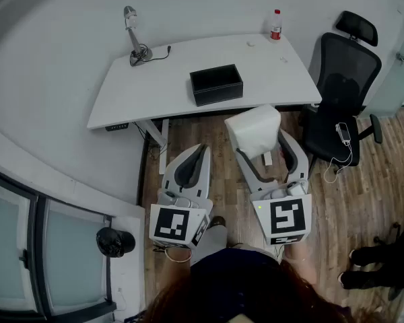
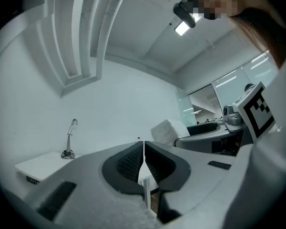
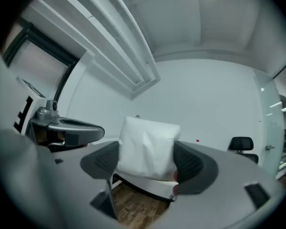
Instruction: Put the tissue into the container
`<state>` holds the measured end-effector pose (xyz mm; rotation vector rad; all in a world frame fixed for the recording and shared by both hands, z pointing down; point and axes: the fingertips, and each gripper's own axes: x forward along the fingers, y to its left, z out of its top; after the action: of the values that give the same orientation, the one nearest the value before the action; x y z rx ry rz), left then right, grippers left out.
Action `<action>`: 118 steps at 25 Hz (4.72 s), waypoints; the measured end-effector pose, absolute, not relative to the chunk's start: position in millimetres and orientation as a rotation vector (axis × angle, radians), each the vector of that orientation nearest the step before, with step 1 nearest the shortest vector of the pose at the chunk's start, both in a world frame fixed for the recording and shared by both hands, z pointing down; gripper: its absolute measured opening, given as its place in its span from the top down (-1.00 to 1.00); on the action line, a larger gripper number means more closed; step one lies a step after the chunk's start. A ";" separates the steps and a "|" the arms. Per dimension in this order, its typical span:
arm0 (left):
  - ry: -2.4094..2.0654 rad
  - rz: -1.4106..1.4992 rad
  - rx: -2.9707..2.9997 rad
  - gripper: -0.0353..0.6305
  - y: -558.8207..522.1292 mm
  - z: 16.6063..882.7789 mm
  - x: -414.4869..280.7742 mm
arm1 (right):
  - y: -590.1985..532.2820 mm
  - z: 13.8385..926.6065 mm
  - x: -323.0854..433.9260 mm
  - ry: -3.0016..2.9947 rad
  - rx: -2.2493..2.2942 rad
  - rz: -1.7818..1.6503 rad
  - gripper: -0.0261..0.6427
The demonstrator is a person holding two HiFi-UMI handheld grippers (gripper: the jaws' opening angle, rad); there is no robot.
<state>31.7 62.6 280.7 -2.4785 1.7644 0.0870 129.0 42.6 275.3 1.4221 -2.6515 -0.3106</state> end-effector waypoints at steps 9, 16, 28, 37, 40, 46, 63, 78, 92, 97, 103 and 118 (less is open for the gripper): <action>1.758 0.089 -2.502 0.80 32.1 284.6 11.0 | 13.2 279.4 111.1 -2.651 1.446 -0.284 -0.20; 1.744 0.095 -2.518 0.80 12.4 288.1 -12.3 | -6.4 282.5 89.0 -2.634 1.463 -0.279 -0.20; 1.670 0.115 -2.539 0.80 -24.5 291.8 -51.3 | -38.4 281.2 57.5 -2.575 1.530 -0.298 -0.20; 1.601 0.147 -2.586 0.80 -48.0 289.4 -72.8 | -55.5 277.7 35.2 -2.530 1.584 -0.309 -0.20; 1.585 0.155 -2.601 0.80 -53.8 289.8 -77.9 | -58.7 277.9 29.4 -2.515 1.593 -0.306 -0.20; 1.562 0.151 -2.635 0.80 -61.0 294.8 -82.0 | -65.4 281.0 25.1 -2.485 1.612 -0.293 -0.20; 1.573 0.124 -2.649 0.80 -101.4 302.9 -87.7 | -107.6 289.8 16.3 -2.484 1.580 -0.279 -0.20; 1.583 0.109 -2.657 0.80 -174.5 307.7 -106.8 | -176.7 304.1 -2.6 -2.475 1.551 -0.234 -0.20; 1.586 0.118 -2.669 0.80 -230.0 304.9 -118.5 | -228.7 306.2 -10.7 -2.447 1.541 -0.208 -0.19; 1.572 0.121 -2.670 0.80 -246.0 300.8 -119.5 | -244.1 308.6 -12.6 -2.442 1.546 -0.185 -0.19; 1.553 0.115 -2.685 0.80 -261.2 303.1 -118.7 | -258.8 316.4 -11.3 -2.430 1.559 -0.144 -0.18; 1.555 0.069 -2.703 0.80 -289.7 312.3 -123.1 | -286.7 342.2 -16.3 -2.375 1.503 -0.094 -0.18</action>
<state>-123.1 -289.7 312.3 -2.7030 1.5549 0.0688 -16.3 -286.7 342.2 1.5028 -2.3748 -0.0943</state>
